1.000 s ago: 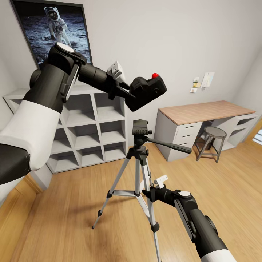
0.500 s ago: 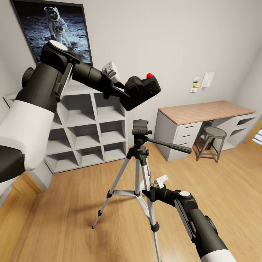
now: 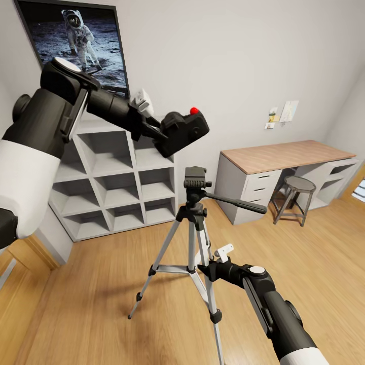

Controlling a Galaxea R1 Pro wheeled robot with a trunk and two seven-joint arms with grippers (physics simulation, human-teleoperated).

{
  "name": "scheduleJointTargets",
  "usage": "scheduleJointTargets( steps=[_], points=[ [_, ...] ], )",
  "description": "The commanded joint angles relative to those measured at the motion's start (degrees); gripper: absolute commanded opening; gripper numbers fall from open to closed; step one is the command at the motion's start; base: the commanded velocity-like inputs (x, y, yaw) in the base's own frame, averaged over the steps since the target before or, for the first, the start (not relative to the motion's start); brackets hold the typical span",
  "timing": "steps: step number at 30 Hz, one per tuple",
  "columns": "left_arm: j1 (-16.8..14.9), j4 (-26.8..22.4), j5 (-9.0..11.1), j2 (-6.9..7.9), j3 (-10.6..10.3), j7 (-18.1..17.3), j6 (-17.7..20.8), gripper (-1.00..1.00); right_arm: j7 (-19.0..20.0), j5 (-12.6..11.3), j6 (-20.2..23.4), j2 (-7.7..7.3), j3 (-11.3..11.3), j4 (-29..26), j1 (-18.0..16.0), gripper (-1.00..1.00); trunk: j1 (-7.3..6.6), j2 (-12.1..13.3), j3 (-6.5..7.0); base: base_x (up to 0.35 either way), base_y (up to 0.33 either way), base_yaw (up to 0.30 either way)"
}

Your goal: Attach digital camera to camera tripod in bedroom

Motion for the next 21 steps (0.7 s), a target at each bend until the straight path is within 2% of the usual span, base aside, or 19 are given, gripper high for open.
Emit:
scheduleJointTargets(
  steps=[1, 6, 9, 16, 21],
  points=[
    [-0.1, -0.1, -0.5, 0.06, -0.2, -0.4, 0.5, -1.00, 0.4, 3.3, -0.5, 0.01, -0.2, 4.0, -0.1, -1.00, 0.04, -0.1, -0.13, 0.000, 0.000, 0.000],
    [-0.1, -1.0, -0.9, 0.08, -1.5, -0.4, 1.3, -1.00, 0.4, 3.3, -0.5, 0.01, -0.2, 4.0, -0.1, -1.00, 0.04, -0.1, -0.13, 0.000, 0.000, 0.000],
    [-0.1, -2.2, -0.9, 0.13, -3.5, -0.6, 1.5, -1.00, 0.4, 3.3, -0.5, 0.01, -0.2, 4.0, -0.1, -1.00, 0.04, -0.1, -0.13, 0.000, 0.000, 0.000],
    [-0.1, -4.5, -1.2, 0.03, -4.7, -0.6, 1.5, -1.00, 0.4, 3.3, -0.5, 0.01, -0.2, 4.0, -0.1, -1.00, 0.04, -0.1, -0.13, 0.000, 0.000, 0.000],
    [-0.1, -5.7, -2.8, -0.03, -6.1, -0.4, 1.6, -1.00, 0.4, 3.3, -0.5, 0.01, -0.2, 4.0, -0.1, -1.00, 0.04, -0.1, -0.13, 0.000, 0.000, 0.000]
  ],
)
